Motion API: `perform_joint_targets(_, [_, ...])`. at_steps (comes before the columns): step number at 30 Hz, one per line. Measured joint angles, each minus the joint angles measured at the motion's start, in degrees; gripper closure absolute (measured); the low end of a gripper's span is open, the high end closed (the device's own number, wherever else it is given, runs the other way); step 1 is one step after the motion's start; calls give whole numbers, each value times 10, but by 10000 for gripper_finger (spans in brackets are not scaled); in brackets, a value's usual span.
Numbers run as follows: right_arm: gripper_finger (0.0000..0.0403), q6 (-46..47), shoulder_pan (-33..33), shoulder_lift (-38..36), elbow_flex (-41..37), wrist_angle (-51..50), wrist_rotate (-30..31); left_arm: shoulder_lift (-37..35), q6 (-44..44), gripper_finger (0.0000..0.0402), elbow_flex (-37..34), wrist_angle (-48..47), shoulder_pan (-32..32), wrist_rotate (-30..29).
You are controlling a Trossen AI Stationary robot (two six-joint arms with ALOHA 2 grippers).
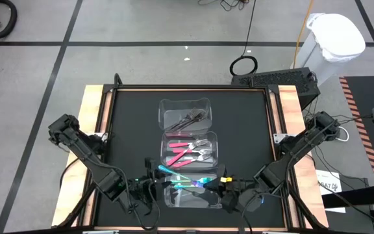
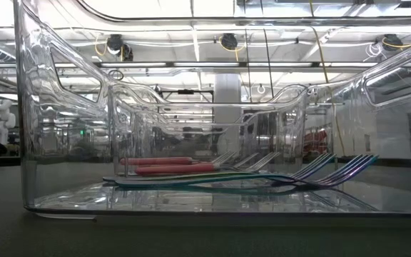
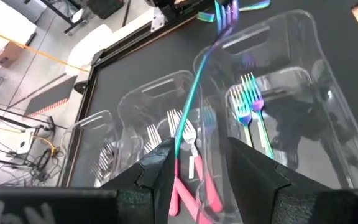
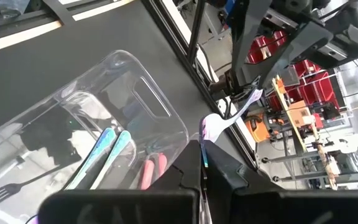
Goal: Sort silverware by color (type)
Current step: Put the left blue fork into the bottom transparent bin
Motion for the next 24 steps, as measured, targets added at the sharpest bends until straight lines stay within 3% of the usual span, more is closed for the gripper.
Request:
perform_joint_targets(11, [400,4,0,0,0,1,0,11,1,258,0,-63,1,-37])
perform_joint_targets(24, [399,9,0,0,0,5,0,12,2,258,0,-66,-4,-52])
